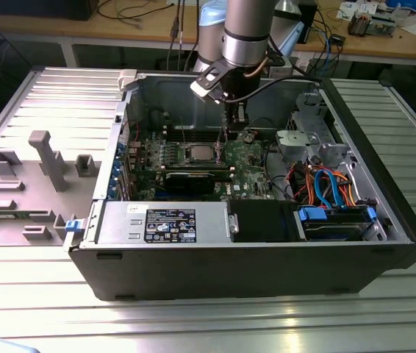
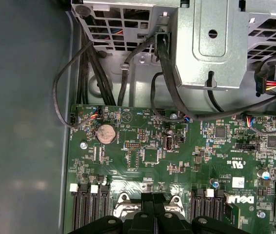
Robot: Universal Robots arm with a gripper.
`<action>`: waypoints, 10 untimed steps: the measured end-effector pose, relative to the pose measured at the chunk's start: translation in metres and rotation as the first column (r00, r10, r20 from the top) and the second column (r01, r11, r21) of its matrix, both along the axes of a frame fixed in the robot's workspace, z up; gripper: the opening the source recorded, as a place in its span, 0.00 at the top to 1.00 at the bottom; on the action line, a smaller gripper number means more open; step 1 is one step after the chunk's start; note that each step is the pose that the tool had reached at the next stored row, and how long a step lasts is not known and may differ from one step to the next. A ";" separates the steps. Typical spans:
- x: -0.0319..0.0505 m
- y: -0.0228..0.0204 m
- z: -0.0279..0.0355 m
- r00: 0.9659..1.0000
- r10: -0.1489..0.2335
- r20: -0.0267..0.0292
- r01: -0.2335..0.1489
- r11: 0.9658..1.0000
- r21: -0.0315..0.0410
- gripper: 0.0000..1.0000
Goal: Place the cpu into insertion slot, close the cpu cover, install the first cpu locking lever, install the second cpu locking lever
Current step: 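Close the cpu cover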
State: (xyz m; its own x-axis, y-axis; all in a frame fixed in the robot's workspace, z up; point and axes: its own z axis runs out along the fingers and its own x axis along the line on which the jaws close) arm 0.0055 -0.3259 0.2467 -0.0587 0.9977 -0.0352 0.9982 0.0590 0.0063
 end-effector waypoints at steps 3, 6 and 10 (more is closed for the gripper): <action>-0.0004 0.0000 0.0000 1.000 0.000 0.000 0.000 1.000 0.000 0.89; -0.0009 0.0000 -0.0001 1.000 0.000 0.000 0.000 1.000 0.000 0.89; -0.0020 0.0000 -0.0001 1.000 0.000 0.000 0.000 1.000 0.000 0.89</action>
